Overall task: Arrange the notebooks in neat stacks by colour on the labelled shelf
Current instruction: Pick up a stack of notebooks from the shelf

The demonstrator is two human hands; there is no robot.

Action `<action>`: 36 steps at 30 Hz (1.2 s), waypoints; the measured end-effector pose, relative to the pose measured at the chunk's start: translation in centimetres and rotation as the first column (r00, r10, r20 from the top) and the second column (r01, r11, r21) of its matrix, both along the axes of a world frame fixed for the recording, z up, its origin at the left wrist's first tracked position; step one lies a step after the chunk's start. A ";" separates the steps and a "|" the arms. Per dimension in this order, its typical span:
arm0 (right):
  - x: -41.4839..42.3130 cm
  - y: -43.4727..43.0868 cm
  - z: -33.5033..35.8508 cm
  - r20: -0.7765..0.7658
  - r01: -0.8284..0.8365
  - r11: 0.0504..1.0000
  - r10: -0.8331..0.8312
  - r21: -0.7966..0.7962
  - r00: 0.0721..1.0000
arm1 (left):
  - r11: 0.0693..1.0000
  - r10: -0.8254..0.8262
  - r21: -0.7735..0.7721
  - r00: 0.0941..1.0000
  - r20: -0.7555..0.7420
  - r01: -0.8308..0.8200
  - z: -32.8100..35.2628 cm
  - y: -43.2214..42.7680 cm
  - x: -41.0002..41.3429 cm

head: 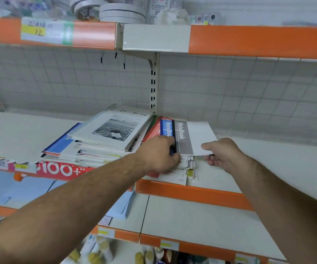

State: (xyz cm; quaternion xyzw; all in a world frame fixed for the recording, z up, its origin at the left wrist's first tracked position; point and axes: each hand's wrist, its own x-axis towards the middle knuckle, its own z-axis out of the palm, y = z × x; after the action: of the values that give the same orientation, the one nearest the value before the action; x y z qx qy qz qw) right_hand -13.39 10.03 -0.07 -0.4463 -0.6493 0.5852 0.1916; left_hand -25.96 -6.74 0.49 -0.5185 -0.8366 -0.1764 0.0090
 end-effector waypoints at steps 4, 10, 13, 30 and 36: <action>0.4 0.4 0.0 -0.026 0.114 0.992 -0.113 0.060 0.993 | 1.000 -0.017 -0.026 1.000 0.009 0.017 0.0 -0.1 -0.8; 2.7 0.4 0.1 -0.050 0.278 0.955 -0.274 0.106 0.960 | 0.991 -0.007 -0.133 0.995 -0.104 -0.006 0.5 0.4 -1.4; 3.2 -0.7 0.2 -0.072 0.292 0.954 -0.287 0.073 0.955 | 0.993 -0.012 -0.121 0.997 -0.082 0.002 0.7 0.5 -1.4; 1.9 -6.9 1.0 -0.200 0.357 0.933 -0.357 -0.036 0.912 | 0.958 -0.034 0.100 0.240 0.970 -0.269 2.8 -0.8 -2.2; 0.5 -8.3 1.2 -0.232 0.307 0.951 -0.305 -0.027 0.924 | 0.931 -0.060 0.145 0.251 0.966 -0.335 3.2 -3.5 -3.4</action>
State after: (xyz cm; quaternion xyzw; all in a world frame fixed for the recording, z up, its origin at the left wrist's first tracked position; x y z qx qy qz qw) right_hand -12.86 1.76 1.10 -0.4693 -0.5474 0.5934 0.3578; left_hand -29.39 -10.29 3.68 -0.2188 -0.6702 -0.5860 -0.3995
